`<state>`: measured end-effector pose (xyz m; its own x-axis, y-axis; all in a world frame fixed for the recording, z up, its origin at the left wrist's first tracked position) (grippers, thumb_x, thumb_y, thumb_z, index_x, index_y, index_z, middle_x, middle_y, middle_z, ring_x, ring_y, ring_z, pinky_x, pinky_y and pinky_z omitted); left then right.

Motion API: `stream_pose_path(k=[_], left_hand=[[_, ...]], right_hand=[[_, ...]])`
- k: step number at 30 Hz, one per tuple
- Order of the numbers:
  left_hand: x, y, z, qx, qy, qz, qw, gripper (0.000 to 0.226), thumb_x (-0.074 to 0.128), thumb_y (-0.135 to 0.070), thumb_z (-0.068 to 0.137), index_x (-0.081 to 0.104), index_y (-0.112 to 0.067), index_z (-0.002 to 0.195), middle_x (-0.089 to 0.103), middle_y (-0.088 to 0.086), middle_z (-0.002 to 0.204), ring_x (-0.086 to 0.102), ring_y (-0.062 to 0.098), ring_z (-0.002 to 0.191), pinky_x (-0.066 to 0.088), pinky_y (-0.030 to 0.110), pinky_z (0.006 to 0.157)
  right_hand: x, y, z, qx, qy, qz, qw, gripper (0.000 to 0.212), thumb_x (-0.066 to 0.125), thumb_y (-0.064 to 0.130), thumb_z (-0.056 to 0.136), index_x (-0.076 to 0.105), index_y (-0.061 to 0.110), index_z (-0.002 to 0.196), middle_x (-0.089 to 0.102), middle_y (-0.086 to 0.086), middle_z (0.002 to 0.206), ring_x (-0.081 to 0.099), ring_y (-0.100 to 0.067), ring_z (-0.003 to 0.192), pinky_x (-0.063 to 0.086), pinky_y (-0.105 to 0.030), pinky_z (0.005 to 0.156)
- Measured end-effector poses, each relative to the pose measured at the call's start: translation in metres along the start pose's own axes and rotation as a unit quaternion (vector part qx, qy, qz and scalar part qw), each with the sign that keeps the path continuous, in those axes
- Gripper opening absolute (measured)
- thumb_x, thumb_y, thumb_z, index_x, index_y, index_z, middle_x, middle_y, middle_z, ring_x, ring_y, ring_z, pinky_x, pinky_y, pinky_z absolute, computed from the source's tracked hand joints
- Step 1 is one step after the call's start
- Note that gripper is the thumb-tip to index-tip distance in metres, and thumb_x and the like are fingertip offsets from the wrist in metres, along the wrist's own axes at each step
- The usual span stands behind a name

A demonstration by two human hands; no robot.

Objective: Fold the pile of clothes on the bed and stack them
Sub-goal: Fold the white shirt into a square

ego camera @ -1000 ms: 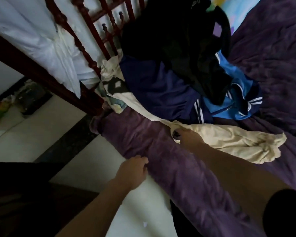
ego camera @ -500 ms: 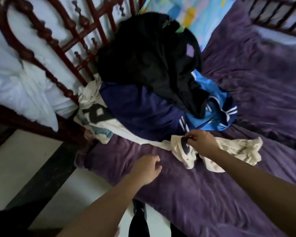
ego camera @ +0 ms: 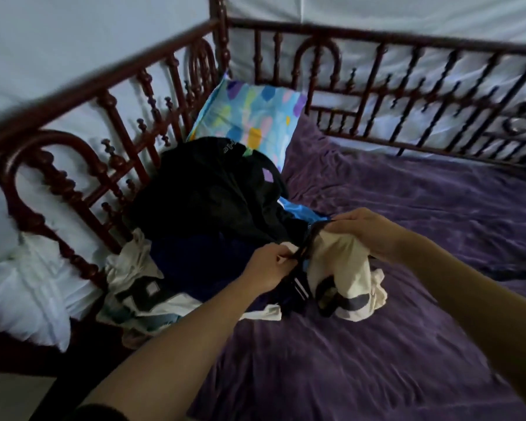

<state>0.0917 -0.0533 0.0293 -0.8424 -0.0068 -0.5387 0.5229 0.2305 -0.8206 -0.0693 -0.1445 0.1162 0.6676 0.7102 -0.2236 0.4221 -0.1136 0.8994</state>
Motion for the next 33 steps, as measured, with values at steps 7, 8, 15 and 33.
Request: stream_pose_path(k=[7,8,15,33], left_hand=[[-0.091,-0.08,-0.002,0.07,-0.136,-0.064,0.986,0.015,0.052,-0.008,0.094,0.064,-0.002,0.087,0.062,0.011,0.08,0.057,0.018,0.077,0.044,0.034,0.07],[-0.107,-0.094,-0.003,0.085,-0.146,-0.06,0.984,0.015,0.052,-0.009,0.095,0.062,-0.002,0.087,0.059,0.008,0.077,0.055,0.017,0.075,0.041,0.031,0.068],[-0.175,-0.189,-0.036,0.204,-0.193,-0.005,0.96,0.02,0.06,-0.023,0.093,0.062,-0.006,0.083,0.051,-0.002,0.058,0.044,0.0,0.048,0.034,0.018,0.051],[-0.294,-0.187,-0.055,0.105,-0.208,0.146,0.962,0.013,0.072,-0.005,0.079,0.066,-0.009,0.069,0.056,-0.001,0.062,0.051,0.013,0.065,0.036,0.023,0.056]], right_hand=[[-0.064,0.065,-0.047,-0.043,-0.074,-0.271,0.959,0.006,0.077,0.02,0.078,0.077,0.026,0.076,0.07,0.001,0.07,0.06,-0.002,0.057,0.043,-0.012,0.051],[-0.075,0.071,-0.05,-0.051,-0.114,-0.335,0.934,0.007,0.076,0.019,0.078,0.077,0.026,0.077,0.067,0.0,0.067,0.056,-0.003,0.055,0.041,-0.014,0.05],[-0.115,0.13,-0.081,-0.144,-0.296,-0.359,0.873,0.02,0.068,0.022,0.083,0.065,0.022,0.063,0.061,-0.007,0.065,0.056,-0.022,0.063,0.043,-0.033,0.057],[-0.091,0.172,-0.119,-0.286,-0.217,-0.204,0.911,0.044,0.069,0.059,0.075,0.062,0.017,0.064,0.058,0.012,0.055,0.053,0.0,0.047,0.038,-0.009,0.042]])
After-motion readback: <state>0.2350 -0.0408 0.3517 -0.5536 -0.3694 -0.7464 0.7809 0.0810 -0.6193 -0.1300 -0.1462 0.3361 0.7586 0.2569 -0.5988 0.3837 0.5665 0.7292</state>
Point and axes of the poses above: each hand's wrist, its own z-axis towards the middle knuckle, its own x-axis out of the palm, y = z × x, the point moved 5 cm from there along z, towards the middle knuckle
